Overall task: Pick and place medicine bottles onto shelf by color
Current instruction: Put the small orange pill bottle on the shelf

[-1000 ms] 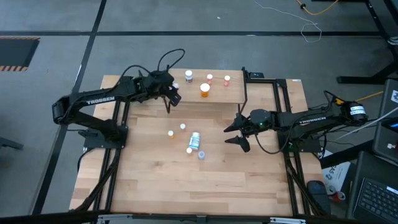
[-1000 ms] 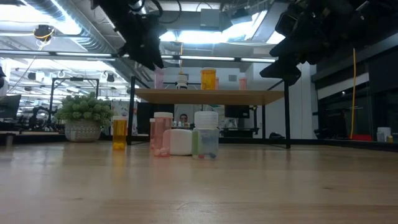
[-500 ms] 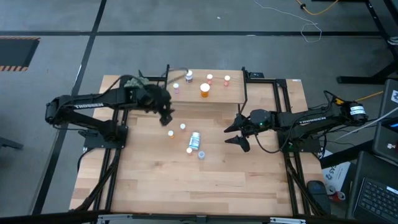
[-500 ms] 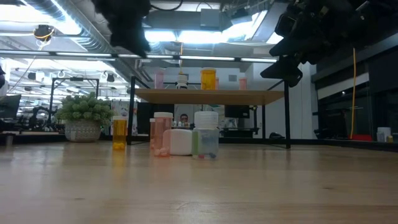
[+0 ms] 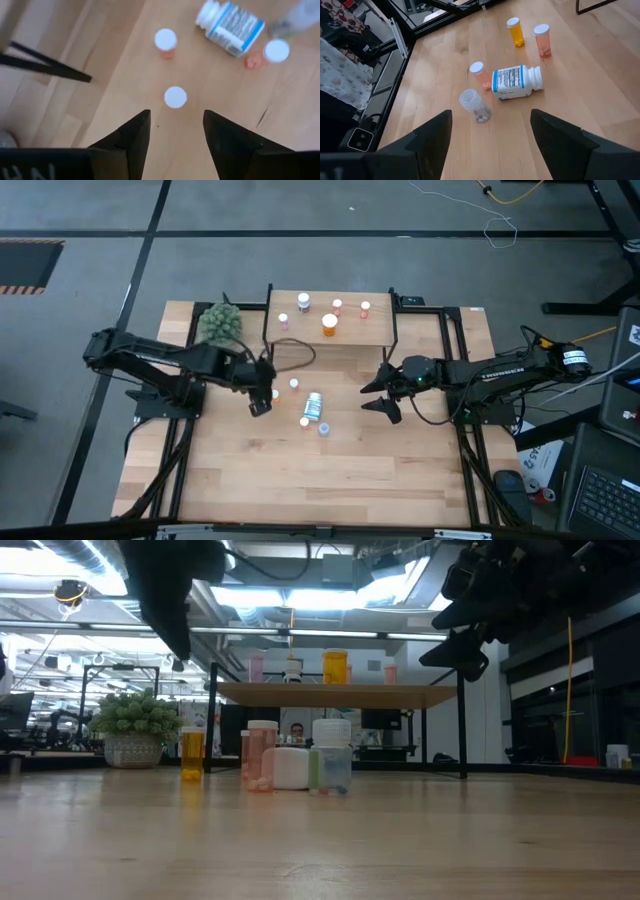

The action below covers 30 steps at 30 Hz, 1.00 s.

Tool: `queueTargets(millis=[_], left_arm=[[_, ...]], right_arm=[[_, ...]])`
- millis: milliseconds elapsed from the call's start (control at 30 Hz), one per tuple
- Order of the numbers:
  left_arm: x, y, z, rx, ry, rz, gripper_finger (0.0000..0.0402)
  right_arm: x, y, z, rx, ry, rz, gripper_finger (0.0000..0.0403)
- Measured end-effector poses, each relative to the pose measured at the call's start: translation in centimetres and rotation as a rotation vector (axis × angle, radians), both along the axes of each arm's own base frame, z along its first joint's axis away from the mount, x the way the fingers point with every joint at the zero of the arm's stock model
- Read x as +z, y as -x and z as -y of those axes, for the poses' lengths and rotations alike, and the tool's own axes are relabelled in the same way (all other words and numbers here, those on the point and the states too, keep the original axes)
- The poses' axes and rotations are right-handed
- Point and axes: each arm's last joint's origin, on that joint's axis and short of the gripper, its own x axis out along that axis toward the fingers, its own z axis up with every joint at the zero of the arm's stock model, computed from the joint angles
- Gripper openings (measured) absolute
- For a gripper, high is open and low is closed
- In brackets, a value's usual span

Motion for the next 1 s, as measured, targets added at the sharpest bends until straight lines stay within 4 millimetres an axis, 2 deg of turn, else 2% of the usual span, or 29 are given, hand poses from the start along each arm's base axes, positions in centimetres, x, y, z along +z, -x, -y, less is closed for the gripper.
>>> queueTargets(millis=[167, 300, 467, 567, 767, 1000], left_arm=[[-1.2, -0.8, 1.9, -0.065, -0.053, -0.045, 0.0178], [-1.4, -0.6, 3.1, -0.104, -0.078, -0.062, 0.0178], [-1.5, 1.3, 3.4, -0.041, -0.154, -0.131, 0.0178], [-2.7, 2.5, 3.2, -0.029, -0.159, -0.114, 0.0178], [-5.4, 4.9, 2.3, -0.027, -0.094, 0.069, 0.0178], [-8.1, 5.7, 2.0, -0.02, -0.054, 0.254, 0.0177]], right_arm=[[0.0, 0.0, 0.0, -0.011, -0.023, -0.005, 0.0273], [0.1, 0.0, 0.0, -0.018, -0.019, 0.002, 0.0273], [0.1, -0.1, 0.2, -0.092, -0.041, -0.002, 0.0273], [0.1, -0.1, 0.2, -0.119, -0.067, -0.001, 0.0273], [0.4, -0.2, 0.2, -0.135, -0.107, 0.027, 0.0273], [0.6, -0.3, 0.2, -0.141, -0.106, 0.047, 0.0273]])
